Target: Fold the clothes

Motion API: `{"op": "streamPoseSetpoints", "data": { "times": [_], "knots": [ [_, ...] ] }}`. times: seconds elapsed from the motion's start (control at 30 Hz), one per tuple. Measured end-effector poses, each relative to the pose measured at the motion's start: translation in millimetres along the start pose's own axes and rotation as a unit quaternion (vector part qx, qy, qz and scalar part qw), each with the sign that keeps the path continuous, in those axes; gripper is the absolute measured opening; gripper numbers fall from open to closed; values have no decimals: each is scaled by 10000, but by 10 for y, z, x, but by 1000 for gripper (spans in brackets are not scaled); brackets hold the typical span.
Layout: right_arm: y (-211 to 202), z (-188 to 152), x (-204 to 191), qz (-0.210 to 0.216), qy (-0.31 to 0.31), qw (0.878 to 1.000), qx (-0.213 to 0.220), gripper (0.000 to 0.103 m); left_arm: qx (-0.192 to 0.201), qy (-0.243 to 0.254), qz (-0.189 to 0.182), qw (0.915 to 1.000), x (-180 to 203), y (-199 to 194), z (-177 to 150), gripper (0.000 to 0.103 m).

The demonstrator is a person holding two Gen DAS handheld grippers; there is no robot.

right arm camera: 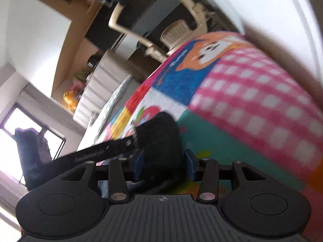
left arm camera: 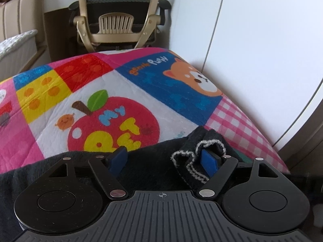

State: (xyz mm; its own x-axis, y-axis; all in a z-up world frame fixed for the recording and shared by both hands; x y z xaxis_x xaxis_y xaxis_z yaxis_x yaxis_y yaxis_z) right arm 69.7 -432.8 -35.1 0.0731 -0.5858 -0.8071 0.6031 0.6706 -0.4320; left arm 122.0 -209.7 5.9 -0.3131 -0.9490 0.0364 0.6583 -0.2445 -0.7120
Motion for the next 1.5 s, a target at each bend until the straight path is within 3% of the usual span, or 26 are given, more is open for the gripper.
{"op": "streamPoseSetpoints", "data": {
  "times": [0.17,0.27,0.37,0.53,0.6,0.67,0.7,0.77,0.83,0.87,0.9,0.97,1.03,1.1,1.17,1.4,1.5],
  "knots": [
    [73,-116,-318,-650,-1061,9922,114,30,170,-385,-255,9988,-189,-75,-60,84],
    [110,-245,-624,-1127,-1981,9732,316,30,304,-753,-355,9961,-354,-204,-89,82],
    [263,-485,-934,-1682,-3164,9317,593,30,498,-964,-303,9936,-479,-380,-122,85],
    [498,-1041,-1280,-2124,-5033,8325,920,30,650,-1159,-522,9898,-532,-605,-209,88],
    [560,-1223,-1337,-2101,-5484,8044,897,30,638,-1182,-661,9887,-510,-636,-228,87],
    [584,-1345,-1361,-2027,-5743,7889,820,30,616,-1184,-725,9884,-486,-626,-234,84],
    [590,-1389,-1365,-1993,-5829,7838,786,30,609,-1174,-704,9887,-477,-612,-234,78],
    [578,-1388,-1349,-1936,-5809,7871,746,31,521,-1157,-524,9905,-471,-536,-236,67],
    [510,-1269,-1310,-1745,-5500,8142,638,32,507,-1186,-492,9904,-499,-503,-263,67],
    [465,-1196,-1285,-1614,-5299,8306,569,34,510,-1205,-495,9902,-516,-492,-279,67],
    [386,-1080,-1244,-1365,-4944,8573,451,35,512,-1225,-497,9899,-533,-480,-296,68],
    [228,-843,-1148,-861,-4156,9052,221,46,517,-1263,-503,9894,-567,-457,-328,70],
    [82,-561,-954,-383,-3013,9528,62,55,522,-1302,-508,9888,-600,-435,-361,70],
    [2,-342,-756,-54,-2007,9796,28,58,533,-1378,-533,9876,-643,-420,-393,71],
    [-26,-178,-569,155,-1171,9930,69,67,554,-1469,-579,9859,-675,-422,-419,71],
    [451,-212,-442,329,-533,9973,-391,71,541,-1543,-592,9848,-683,-430,-437,72],
    [539,-215,-492,290,-595,9971,-370,56,572,-1555,-558,9846,-688,-444,-446,73]
  ]
}}
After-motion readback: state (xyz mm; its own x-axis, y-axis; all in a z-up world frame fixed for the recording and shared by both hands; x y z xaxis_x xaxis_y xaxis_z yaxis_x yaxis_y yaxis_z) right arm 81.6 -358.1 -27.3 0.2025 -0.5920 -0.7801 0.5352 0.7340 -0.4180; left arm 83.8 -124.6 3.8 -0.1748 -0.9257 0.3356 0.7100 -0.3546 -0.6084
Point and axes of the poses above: each gripper's, at about its wrist camera, not at the fingertips, and y roughly the way its jaws point, x to its right, z to its top, the point moved 1 cm from there along y, roughly the way its jaws point, and after that the axes turned 9 degrees about y, right-handed, at the moved point
